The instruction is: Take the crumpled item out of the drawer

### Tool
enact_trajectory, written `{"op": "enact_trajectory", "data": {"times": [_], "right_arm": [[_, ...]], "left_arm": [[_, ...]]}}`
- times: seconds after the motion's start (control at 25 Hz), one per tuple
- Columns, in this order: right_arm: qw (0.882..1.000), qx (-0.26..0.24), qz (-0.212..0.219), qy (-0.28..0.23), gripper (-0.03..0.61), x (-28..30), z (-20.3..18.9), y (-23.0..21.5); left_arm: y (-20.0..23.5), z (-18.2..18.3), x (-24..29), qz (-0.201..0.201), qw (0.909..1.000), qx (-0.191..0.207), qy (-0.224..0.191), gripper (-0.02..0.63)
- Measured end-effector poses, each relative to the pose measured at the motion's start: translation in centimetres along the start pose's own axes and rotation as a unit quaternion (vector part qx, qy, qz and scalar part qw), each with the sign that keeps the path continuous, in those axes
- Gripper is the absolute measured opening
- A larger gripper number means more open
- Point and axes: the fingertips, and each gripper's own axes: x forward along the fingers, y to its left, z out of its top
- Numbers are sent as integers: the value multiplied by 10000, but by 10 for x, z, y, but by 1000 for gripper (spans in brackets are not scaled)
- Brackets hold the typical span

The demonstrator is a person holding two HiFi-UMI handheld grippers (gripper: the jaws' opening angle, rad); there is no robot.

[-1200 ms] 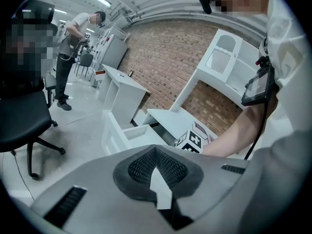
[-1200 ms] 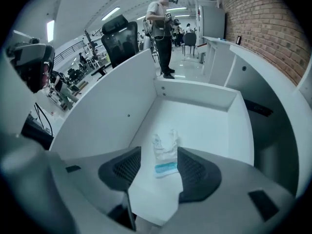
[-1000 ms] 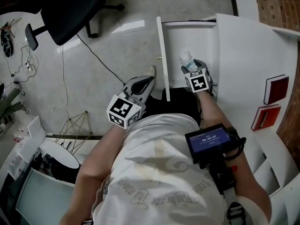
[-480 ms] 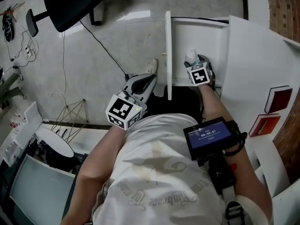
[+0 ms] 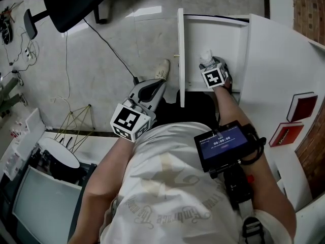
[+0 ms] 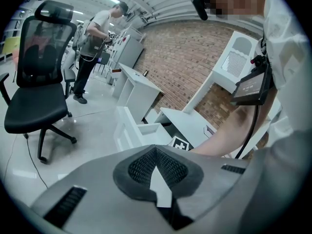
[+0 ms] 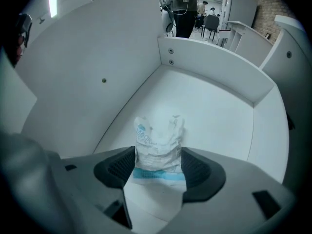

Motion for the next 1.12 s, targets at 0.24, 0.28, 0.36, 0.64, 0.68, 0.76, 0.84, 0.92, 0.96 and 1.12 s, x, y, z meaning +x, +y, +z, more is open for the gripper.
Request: {"op": "enact_trajectory", "data": {"times": [0.24, 0.28, 0.36, 0.64, 0.68, 0.76, 0.84, 0.92, 0.96, 1.12], "right_arm": [[9999, 36, -15, 94, 261, -1, -1, -2], [10000, 48, 0, 81, 253, -2, -1, -2], [10000, 44, 18, 51, 245, -2, 0, -3], [9999, 95, 34, -38, 239, -5, 7, -3], [9999, 101, 41, -52, 239, -4, 9, -5], [9999, 112, 63, -79, 239, -2, 12, -5], [9998, 117, 53, -121, 238, -3, 14, -5], [9997, 126, 0, -190, 236, -5, 16, -6], [9997, 135, -21, -202, 236, -7, 16, -5], [9996, 185, -102, -192, 235, -21, 9, 16]], "left_arm": [[0, 5, 2, -48, 10000, 14, 22, 20], [0, 7, 2, -51, 10000, 21, 18, 20], [1, 10, 1, -48, 10000, 24, 2, 20], [3, 15, 0, -87, 9999, 71, 15, 20], [4, 14, 2, -98, 9999, 84, 26, 20], [5, 14, 5, -122, 9998, 117, 38, 20], [4, 14, 5, -163, 9997, 167, 41, 20], [3, 14, 5, -213, 9995, 220, 49, 20], [2, 14, 3, -237, 9994, 242, 50, 20], [-2, 9, -24, -331, 9990, 311, -3, 20]]}}
